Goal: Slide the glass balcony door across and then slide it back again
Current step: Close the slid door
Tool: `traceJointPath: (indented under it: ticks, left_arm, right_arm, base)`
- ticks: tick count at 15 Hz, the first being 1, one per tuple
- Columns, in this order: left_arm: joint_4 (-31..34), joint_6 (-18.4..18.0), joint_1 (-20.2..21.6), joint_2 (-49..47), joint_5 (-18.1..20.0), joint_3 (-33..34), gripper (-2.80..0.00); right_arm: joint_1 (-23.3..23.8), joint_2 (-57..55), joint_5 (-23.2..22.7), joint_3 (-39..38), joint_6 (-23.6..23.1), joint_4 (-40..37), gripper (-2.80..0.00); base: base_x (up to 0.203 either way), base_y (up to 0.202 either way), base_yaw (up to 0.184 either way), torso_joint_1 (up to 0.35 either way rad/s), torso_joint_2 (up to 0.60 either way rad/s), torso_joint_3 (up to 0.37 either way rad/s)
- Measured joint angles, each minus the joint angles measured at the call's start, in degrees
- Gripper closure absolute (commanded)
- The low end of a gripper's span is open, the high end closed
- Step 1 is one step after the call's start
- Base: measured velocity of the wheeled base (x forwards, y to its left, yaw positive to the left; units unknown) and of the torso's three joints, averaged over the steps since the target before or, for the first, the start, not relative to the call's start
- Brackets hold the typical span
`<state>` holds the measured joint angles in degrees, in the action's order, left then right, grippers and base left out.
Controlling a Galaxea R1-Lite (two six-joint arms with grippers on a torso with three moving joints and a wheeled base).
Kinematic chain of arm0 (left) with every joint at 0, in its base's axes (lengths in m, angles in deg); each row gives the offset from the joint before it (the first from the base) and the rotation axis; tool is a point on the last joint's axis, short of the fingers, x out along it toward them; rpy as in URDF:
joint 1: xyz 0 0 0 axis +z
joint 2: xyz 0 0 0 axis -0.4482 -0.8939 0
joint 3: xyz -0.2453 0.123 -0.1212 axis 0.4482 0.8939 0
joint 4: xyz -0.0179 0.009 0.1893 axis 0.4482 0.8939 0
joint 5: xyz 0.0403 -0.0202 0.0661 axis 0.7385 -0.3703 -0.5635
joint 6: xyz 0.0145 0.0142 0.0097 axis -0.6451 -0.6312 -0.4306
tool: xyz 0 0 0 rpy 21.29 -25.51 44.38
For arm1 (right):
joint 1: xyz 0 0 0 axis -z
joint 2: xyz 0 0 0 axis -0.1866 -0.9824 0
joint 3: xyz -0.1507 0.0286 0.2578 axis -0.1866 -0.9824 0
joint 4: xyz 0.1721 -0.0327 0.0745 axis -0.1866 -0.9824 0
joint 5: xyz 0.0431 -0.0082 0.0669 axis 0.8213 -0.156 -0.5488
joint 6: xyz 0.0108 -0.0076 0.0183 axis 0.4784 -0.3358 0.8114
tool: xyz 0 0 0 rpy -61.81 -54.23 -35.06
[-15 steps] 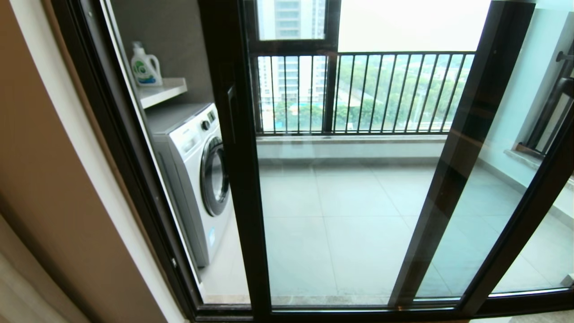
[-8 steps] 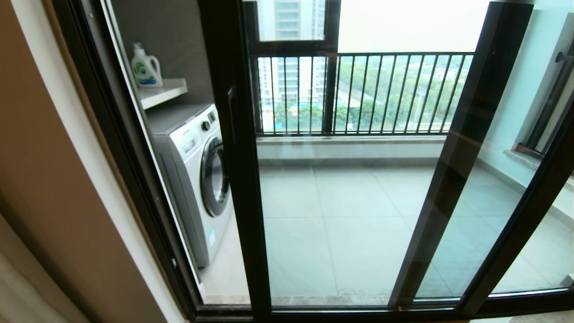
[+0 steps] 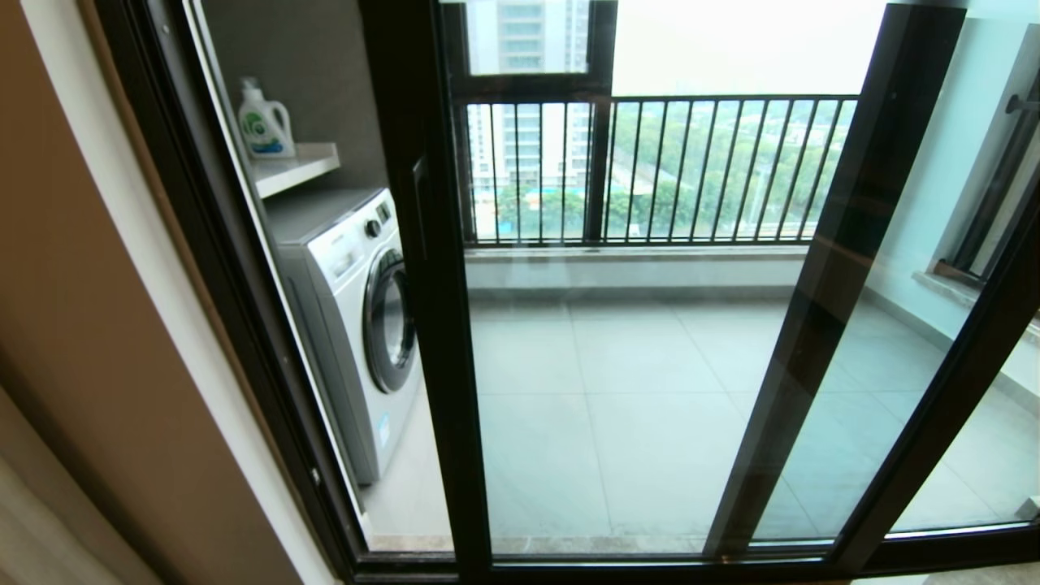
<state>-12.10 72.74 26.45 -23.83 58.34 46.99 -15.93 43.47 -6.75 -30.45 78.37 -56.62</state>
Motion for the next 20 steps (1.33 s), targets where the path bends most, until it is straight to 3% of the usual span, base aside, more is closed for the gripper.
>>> traceJointPath:
  ticks: [3,8,10,12,16,20]
  left_arm:
    - [0.02,0.0,0.0,0.0,0.02,0.0,0.0]
    - [0.02,0.0,0.0,0.0,0.02,0.0,0.0]
    - [0.01,0.0,0.0,0.0,0.01,0.0,0.0]
    - [0.02,-0.02,0.0,0.0,0.02,0.0,0.0]
    - [0.03,0.0,0.0,0.0,0.03,0.0,0.0]
    - [0.02,0.0,0.0,0.0,0.0,0.0,0.0]
  right_arm:
    - [1.62,0.86,6.74,-0.06,-2.14,1.19,0.0]
    - [5.45,5.21,6.52,1.29,-3.62,0.83,0.0]
    - [5.45,9.41,3.17,-0.68,-5.15,-0.37,0.0]
    - [5.34,13.09,-3.35,-3.32,-6.23,-2.2,0.0]
    - [5.25,15.49,-4.52,-14.36,1.75,-1.91,0.0]
    - [5.28,15.84,-6.28,-26.32,-0.79,6.02,0.0]
  base:
    - [0.0,0.0,0.0,0.0,0.0,0.0]
    - [0.0,0.0,0.0,0.0,0.0,0.0]
    - [0.0,0.0,0.0,0.0,0.0,0.0]
    - [0.0,0.0,0.0,0.0,0.0,0.0]
    - [0.0,0.0,0.0,0.0,0.0,0.0]
    - [0.0,0.0,0.0,0.0,0.0,0.0]
